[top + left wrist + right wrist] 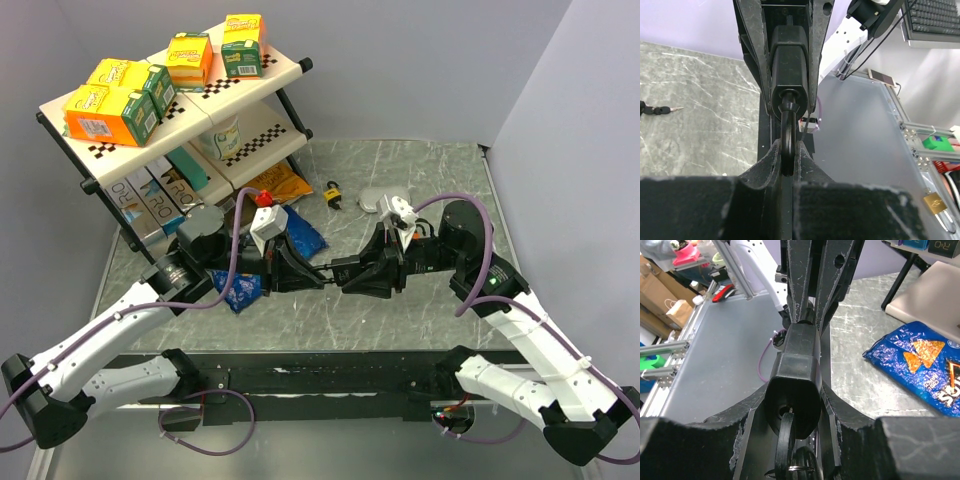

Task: Lock with the key
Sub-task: Lock the lock.

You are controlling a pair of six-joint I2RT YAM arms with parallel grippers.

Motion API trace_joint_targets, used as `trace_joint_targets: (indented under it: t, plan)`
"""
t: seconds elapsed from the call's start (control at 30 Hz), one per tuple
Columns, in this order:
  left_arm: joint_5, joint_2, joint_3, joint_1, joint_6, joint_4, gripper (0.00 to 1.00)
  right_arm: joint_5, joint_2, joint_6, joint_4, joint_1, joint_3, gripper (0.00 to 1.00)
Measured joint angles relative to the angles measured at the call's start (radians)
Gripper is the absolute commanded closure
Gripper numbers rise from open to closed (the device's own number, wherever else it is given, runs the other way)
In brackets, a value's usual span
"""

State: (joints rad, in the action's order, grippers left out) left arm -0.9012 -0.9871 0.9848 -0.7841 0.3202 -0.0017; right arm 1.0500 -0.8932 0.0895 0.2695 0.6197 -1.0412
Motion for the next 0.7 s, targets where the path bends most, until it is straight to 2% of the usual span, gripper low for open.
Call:
trace_joint_targets:
  t: [0.7]
  plan:
    - [-0.005,-0.048,0.016,-0.040,0.097,0.064,0.99,-0.016,0.000,0.051,-0.046,0.038,0.012,1.00]
